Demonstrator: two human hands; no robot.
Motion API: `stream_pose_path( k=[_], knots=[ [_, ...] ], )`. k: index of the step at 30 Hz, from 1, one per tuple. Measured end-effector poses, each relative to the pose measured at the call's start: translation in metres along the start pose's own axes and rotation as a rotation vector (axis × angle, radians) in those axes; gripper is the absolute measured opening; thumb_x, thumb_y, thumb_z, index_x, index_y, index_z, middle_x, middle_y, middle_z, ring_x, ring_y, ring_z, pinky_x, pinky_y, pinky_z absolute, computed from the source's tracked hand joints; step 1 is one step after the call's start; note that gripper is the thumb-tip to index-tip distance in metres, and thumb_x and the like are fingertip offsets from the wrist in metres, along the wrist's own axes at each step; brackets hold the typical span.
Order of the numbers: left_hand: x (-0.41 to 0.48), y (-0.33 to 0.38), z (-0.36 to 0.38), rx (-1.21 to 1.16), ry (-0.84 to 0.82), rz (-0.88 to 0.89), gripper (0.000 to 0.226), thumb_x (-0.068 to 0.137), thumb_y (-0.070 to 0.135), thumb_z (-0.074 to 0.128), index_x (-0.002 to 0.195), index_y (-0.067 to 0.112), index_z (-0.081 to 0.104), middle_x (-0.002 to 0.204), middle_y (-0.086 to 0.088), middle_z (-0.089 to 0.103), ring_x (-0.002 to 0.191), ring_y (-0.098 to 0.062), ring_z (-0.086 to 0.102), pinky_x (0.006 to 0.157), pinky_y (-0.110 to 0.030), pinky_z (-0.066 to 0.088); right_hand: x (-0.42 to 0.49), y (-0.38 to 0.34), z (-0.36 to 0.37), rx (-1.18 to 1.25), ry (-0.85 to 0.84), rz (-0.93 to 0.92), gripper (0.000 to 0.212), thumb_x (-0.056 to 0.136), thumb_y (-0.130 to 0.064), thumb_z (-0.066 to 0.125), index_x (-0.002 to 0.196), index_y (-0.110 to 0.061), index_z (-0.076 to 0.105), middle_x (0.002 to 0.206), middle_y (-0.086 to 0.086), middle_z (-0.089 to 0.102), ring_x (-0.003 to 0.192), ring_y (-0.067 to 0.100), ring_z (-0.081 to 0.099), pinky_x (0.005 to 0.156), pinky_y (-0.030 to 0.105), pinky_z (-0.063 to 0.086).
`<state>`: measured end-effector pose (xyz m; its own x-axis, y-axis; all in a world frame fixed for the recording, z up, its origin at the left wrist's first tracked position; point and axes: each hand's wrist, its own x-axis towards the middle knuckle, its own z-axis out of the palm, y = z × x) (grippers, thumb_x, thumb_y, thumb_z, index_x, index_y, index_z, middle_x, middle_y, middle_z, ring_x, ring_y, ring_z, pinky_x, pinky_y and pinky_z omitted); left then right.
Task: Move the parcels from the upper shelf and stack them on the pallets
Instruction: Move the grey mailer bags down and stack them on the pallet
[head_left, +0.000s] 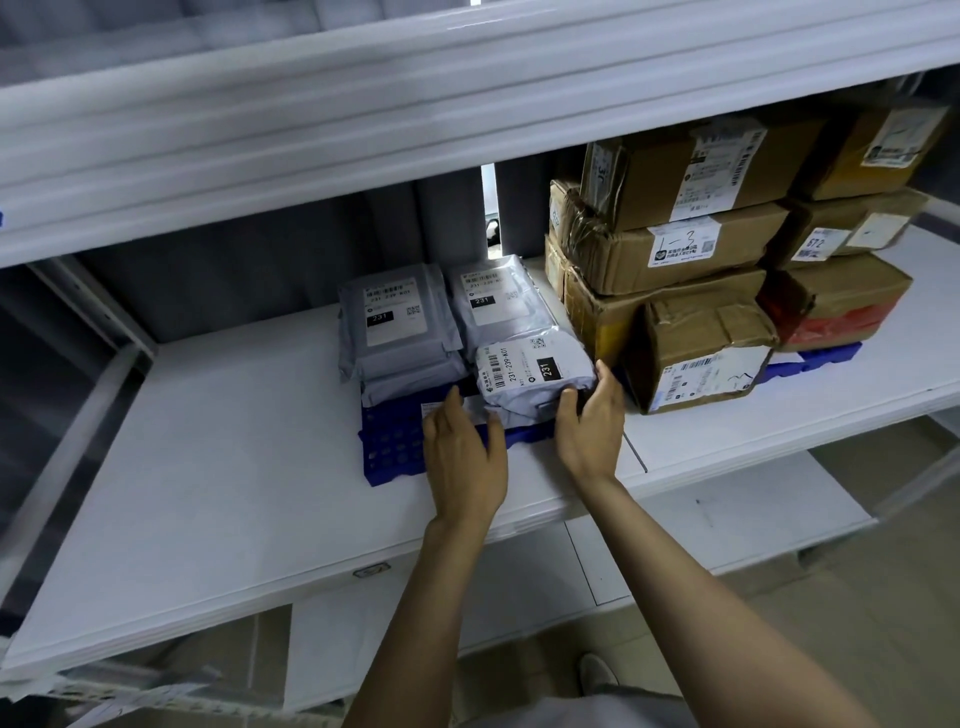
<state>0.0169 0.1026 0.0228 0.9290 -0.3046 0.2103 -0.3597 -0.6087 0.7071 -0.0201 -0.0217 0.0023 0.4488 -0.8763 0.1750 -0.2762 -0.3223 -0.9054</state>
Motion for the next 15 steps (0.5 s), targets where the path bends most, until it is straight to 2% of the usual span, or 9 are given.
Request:
stream_pose_path(
  k=[5, 10, 15],
  knots=[
    [0.000, 0.005, -0.005, -0.021, -0.045, 0.051, 0.055, 0.099, 0.025, 0.047, 0.149, 0.009, 0.027, 0.148, -0.013, 0.040, 0.139, -0.027, 0.027, 0.113, -0.040, 0.028, 0.001, -0.002, 0.001, 0.022, -0.024, 0.011, 0.050, 0.096, -0.016, 0.046, 0.143, -0.005, 0.034, 0.144, 0.015, 0.044, 0.133, 0.029, 0.039, 0.111, 0.040, 0.033],
    [0.004, 0.009, -0.001, 0.009, -0.113, 0.101, 0.057, 0.099, 0.025, 0.045, 0.152, 0.018, 0.022, 0.146, -0.008, 0.043, 0.133, -0.024, 0.034, 0.109, -0.042, 0.037, 0.005, -0.003, 0.002, 0.028, -0.044, 0.022, 0.047, 0.096, -0.015, 0.045, 0.141, -0.005, 0.038, 0.141, 0.015, 0.049, 0.130, 0.030, 0.043, 0.110, 0.042, 0.035],
    [0.003, 0.012, 0.000, 0.050, -0.166, 0.090, 0.060, 0.100, 0.027, 0.043, 0.153, 0.017, 0.017, 0.148, -0.009, 0.040, 0.136, -0.023, 0.030, 0.110, -0.043, 0.036, 0.005, -0.001, -0.002, 0.009, -0.083, 0.036, 0.052, 0.098, -0.019, 0.044, 0.147, -0.006, 0.030, 0.147, 0.014, 0.042, 0.136, 0.029, 0.038, 0.113, 0.039, 0.032]
  ],
)
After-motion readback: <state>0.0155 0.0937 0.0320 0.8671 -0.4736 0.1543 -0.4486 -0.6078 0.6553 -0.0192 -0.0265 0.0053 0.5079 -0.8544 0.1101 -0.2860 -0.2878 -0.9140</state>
